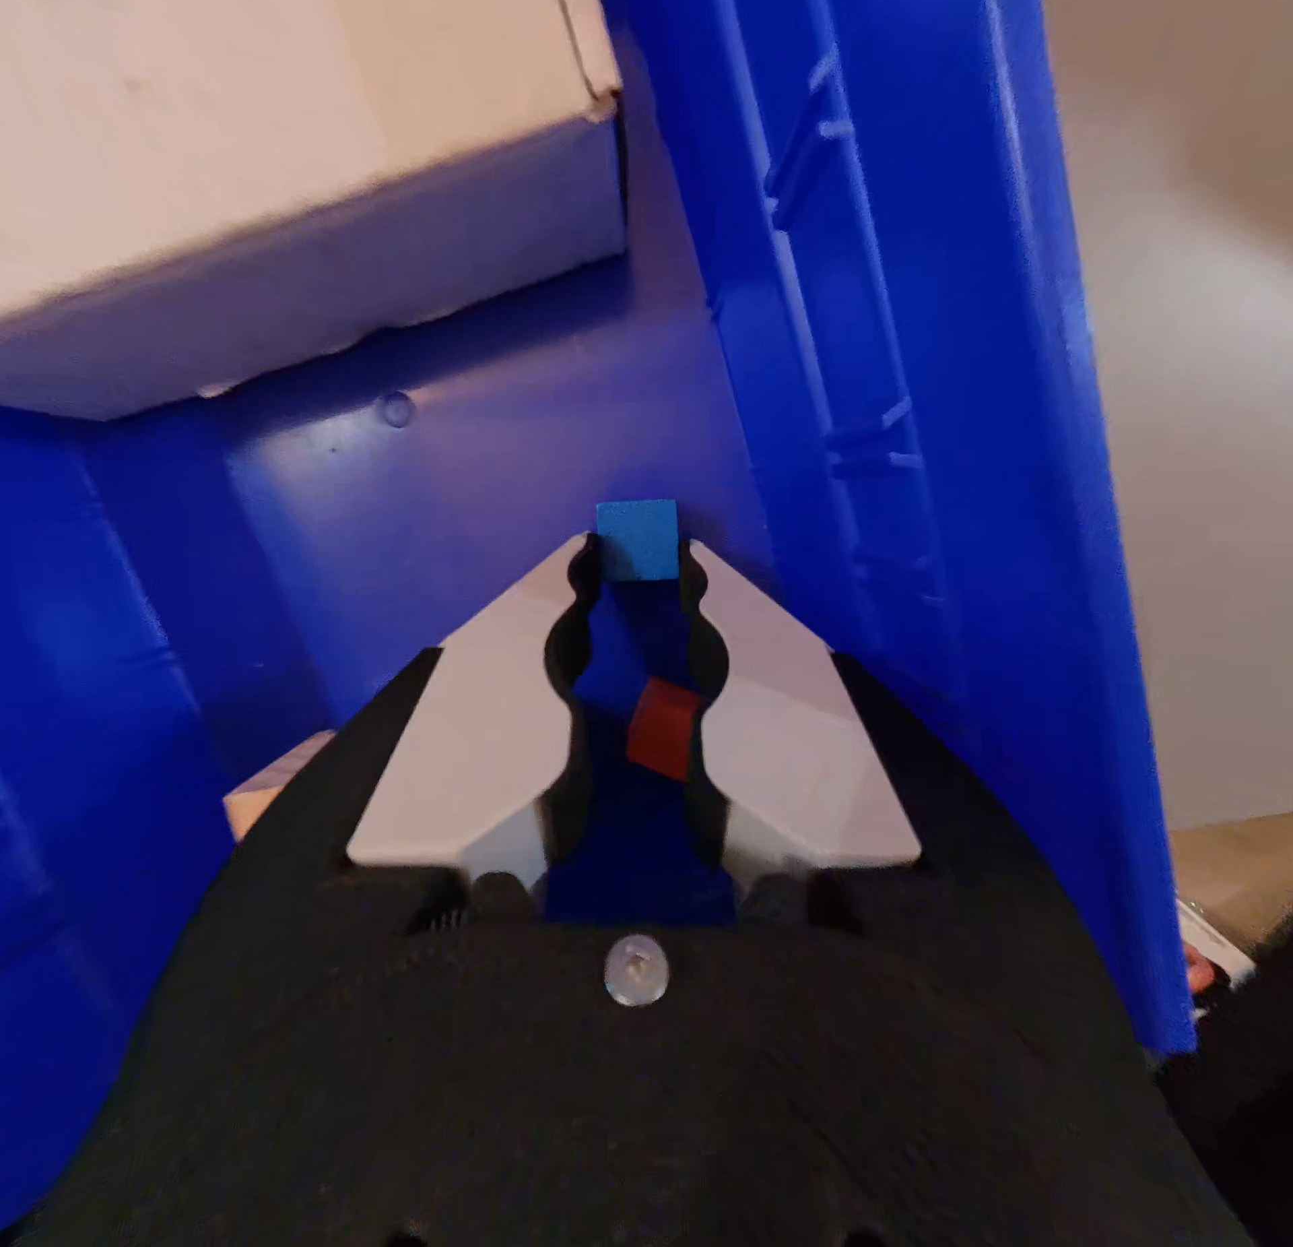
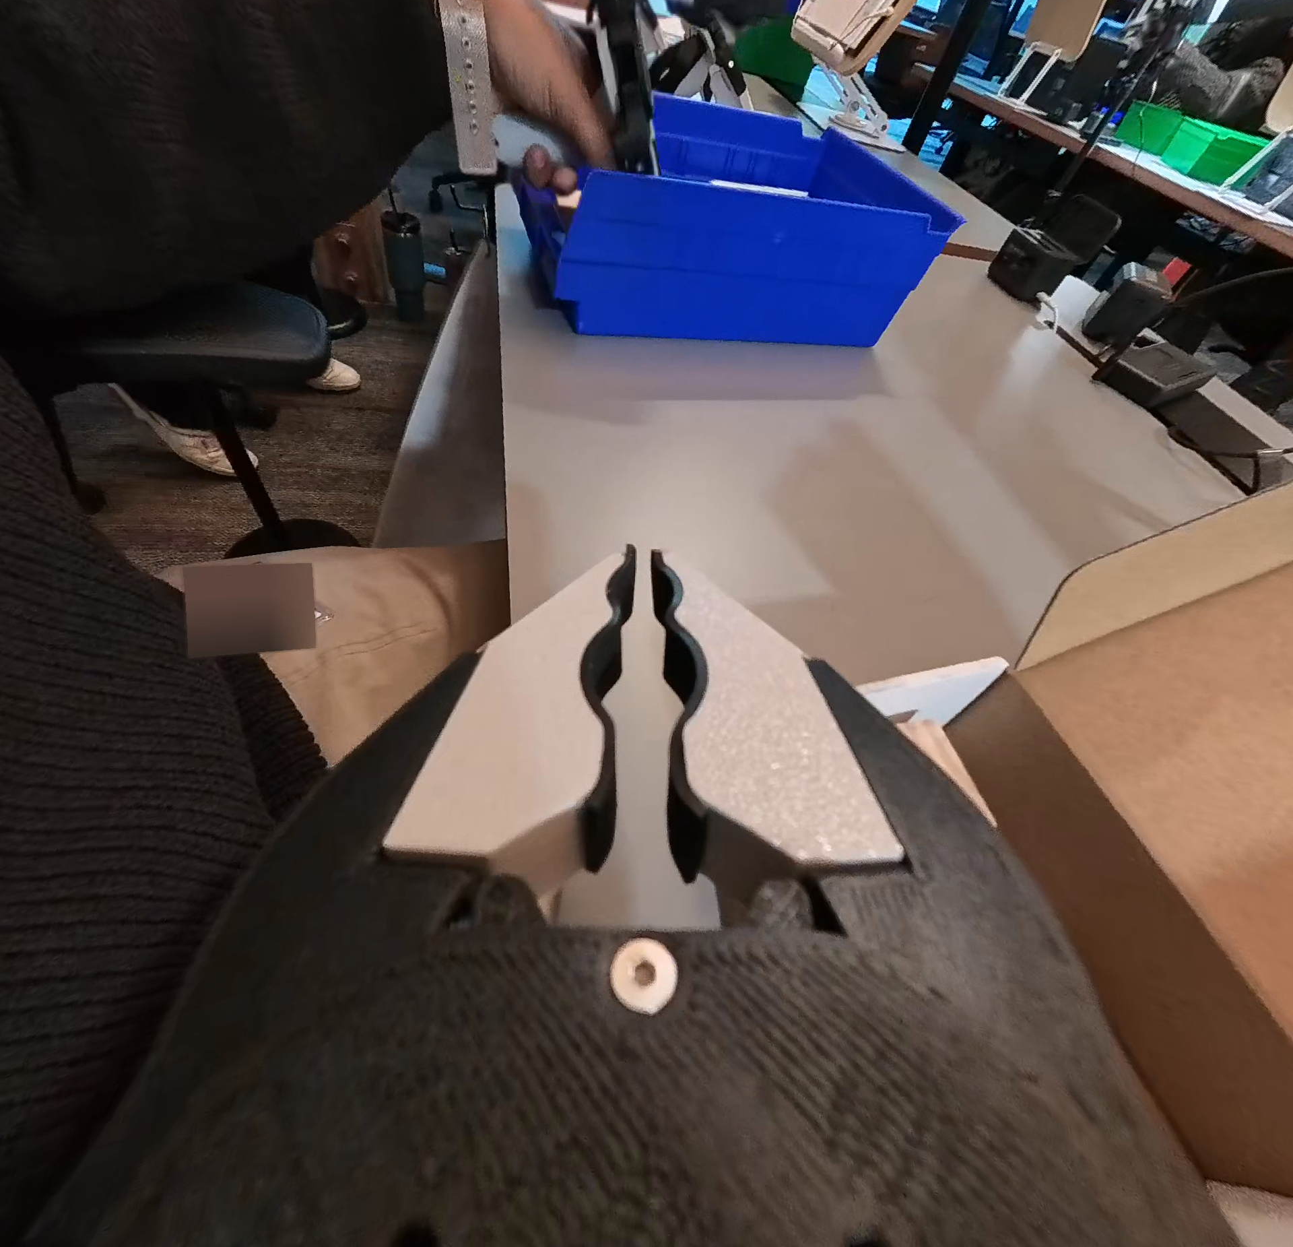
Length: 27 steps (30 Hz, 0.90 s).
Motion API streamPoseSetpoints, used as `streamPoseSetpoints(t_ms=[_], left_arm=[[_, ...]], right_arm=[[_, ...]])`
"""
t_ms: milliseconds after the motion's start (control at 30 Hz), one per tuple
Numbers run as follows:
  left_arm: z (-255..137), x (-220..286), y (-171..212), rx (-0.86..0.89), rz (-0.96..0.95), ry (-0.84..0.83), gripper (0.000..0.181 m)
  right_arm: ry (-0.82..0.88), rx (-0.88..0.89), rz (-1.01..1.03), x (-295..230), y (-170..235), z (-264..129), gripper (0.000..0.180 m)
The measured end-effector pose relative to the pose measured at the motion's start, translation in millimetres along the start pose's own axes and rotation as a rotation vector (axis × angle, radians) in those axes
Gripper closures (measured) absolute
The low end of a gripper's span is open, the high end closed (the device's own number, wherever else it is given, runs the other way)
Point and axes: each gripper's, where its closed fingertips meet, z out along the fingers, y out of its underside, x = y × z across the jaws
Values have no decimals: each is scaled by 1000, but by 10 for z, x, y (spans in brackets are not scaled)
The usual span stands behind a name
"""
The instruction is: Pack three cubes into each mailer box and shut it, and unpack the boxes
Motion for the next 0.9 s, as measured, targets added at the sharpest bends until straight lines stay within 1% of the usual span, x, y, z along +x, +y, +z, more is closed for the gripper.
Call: streamPoseSetpoints(t_ms=[100, 167, 233, 367, 433, 500, 567, 633, 733, 800, 900], left_arm=[[-260, -127, -196, 112, -36, -35, 160], [-526, -181, -340, 202, -45, -65, 161], [-832, -126, -509, 299, -17, -87, 161], [-1386, 357, -882, 489, 128, -86, 161], [-1530, 651, -1002, 527, 234, -109, 161], [-1600, 1040, -1095, 549, 352, -77, 160], [-1634, 1526, -1186, 579, 460, 22, 160], [-1636, 2086, -1265, 611, 551, 159, 160], [-1531, 3135, -1254, 613, 679, 420, 160], [-1254, 3758, -1113, 538, 794, 511, 160], [-596, 4296, -888, 378, 1017, 464, 159]], right_arm=[[8, -3, -3, 1, 11, -19, 177], [12, -3, -3, 6, 14, -28, 177], [15, -4, -1, 10, 18, -36, 177], [20, -14, 1, 13, 51, -53, 177], [31, -22, 4, 18, 73, -85, 177], [51, -27, 8, 31, 94, -141, 177], [85, -30, 12, 63, 114, -225, 177], [125, -32, 25, 105, 142, -324, 178], [183, -47, 70, 175, 225, -447, 178], [194, -72, 114, 171, 315, -504, 178], [221, -100, 125, 143, 390, -605, 178]])
